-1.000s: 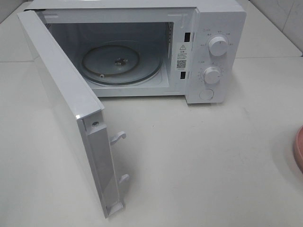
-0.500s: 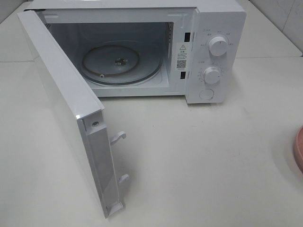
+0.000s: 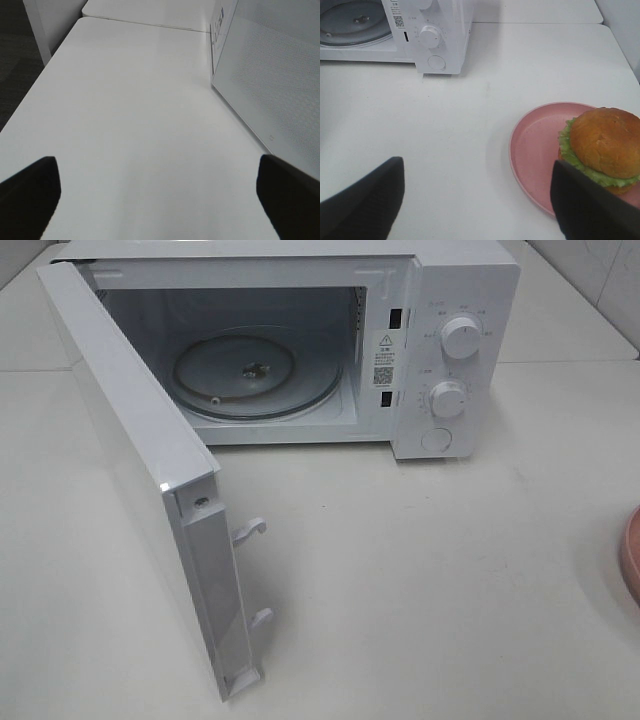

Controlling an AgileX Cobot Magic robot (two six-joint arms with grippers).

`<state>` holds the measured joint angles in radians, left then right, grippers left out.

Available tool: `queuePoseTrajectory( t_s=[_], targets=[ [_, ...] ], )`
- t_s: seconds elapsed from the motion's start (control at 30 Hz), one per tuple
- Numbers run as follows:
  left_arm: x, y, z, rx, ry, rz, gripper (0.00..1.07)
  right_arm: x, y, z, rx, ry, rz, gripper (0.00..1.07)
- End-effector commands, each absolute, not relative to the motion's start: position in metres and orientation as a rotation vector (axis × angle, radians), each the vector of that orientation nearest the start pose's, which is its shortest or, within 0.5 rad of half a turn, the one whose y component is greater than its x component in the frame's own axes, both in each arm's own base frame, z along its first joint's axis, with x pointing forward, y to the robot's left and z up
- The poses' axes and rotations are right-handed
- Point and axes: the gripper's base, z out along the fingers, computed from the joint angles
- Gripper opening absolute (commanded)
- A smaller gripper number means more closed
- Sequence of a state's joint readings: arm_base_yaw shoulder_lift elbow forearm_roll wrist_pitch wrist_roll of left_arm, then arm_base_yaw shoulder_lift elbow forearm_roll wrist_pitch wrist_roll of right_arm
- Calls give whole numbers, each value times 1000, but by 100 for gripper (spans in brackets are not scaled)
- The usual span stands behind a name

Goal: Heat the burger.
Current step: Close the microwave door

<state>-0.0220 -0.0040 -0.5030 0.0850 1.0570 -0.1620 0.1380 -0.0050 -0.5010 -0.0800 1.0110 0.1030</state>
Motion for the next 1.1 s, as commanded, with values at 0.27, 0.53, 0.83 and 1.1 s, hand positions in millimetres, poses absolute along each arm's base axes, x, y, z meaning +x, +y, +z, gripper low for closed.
queuePoseTrajectory(
  t_s=[0.27, 0.53, 0.83, 1.1],
  targets=[
    [-8, 6, 304, -136, 1885, -51, 95, -7, -7, 282, -23, 1952, 66, 76],
    [18, 5, 321, -113, 1791, -35, 45, -7, -7, 282, -23, 1952, 66, 76],
    [82, 3, 321, -52, 1785, -1, 0, -7, -7, 282, -23, 1952, 66, 76],
    [132, -5, 286, 13, 1635, -58, 0, -7, -7, 282, -23, 1952, 66, 76]
  ],
)
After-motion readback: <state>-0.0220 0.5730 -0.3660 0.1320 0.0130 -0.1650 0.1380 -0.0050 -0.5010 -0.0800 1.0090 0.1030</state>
